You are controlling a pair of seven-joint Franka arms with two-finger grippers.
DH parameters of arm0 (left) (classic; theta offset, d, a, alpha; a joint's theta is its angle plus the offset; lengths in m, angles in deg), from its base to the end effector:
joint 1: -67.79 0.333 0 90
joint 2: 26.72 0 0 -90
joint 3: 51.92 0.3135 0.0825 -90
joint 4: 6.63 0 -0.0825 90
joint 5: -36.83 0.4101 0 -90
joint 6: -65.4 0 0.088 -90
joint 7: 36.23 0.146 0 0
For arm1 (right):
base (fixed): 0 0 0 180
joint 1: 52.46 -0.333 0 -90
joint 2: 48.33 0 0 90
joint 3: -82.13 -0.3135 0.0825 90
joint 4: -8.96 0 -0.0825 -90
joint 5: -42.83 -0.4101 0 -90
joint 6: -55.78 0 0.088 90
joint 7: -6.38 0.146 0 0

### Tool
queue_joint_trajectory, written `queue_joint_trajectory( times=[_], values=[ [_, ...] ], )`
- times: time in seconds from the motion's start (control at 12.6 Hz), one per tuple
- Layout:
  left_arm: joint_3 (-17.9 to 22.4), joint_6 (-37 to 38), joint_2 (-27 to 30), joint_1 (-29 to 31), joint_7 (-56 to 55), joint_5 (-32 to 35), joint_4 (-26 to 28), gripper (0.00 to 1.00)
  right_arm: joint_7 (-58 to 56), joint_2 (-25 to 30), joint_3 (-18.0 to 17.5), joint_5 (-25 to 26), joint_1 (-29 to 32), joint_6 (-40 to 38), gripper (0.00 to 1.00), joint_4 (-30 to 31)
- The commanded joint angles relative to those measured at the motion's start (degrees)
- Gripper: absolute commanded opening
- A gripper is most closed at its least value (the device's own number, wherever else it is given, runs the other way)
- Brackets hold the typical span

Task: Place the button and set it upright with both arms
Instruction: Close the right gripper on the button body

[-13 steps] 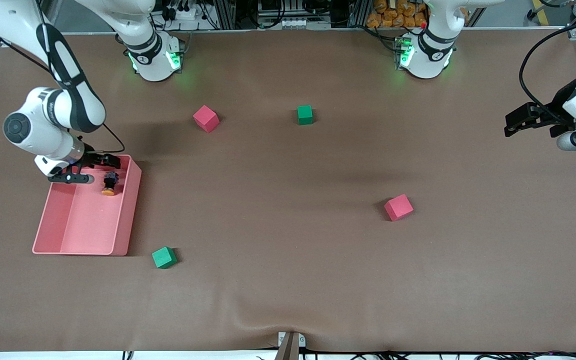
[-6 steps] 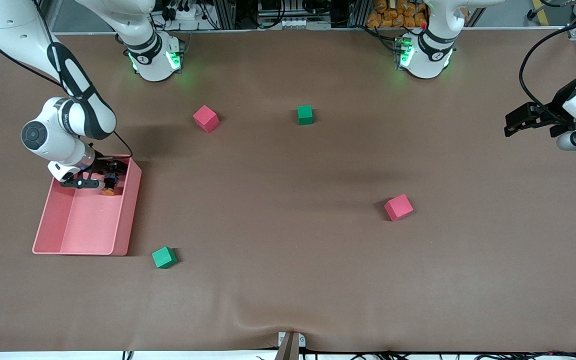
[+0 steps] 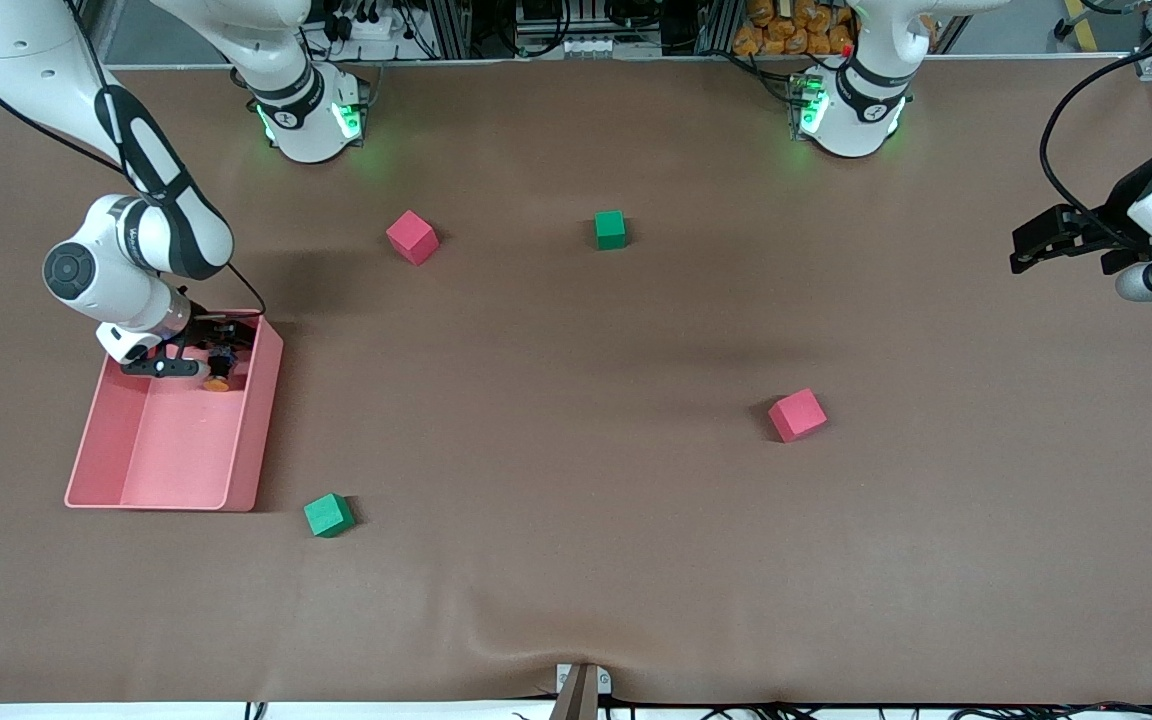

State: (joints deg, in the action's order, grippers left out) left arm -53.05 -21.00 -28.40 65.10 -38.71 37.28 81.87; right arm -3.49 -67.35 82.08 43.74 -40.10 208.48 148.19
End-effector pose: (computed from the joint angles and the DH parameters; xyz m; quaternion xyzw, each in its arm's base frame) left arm 0.5790 -0.0373 0.5737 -0.9994 0.0116 0.0327 0.0054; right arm 0.4712 -0.1026 0.0983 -0.9987 0.0141 0.0481 0.0062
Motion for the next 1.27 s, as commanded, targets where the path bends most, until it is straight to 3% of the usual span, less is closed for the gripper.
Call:
queue_joint_trajectory(
  times=[0.0,1.11,1.19],
  values=[
    [-0.2,0.88,0.53,0.22,-0.42,0.61,-0.35,1.0,-2.08,-2.07,-0.48,-0.03,-0.05,2.08,1.0,-1.59],
    [-0.55,1.23,0.53,0.22,-0.51,0.52,-0.35,1.0,-3.05,-4.53,-0.48,-0.03,0.21,2.17,1.0,-3.26],
    [-0.46,1.23,0.53,0.22,-0.51,0.52,-0.35,1.0,-3.05,-4.53,-0.48,-0.03,0.21,2.08,0.48,-3.27]
  ],
)
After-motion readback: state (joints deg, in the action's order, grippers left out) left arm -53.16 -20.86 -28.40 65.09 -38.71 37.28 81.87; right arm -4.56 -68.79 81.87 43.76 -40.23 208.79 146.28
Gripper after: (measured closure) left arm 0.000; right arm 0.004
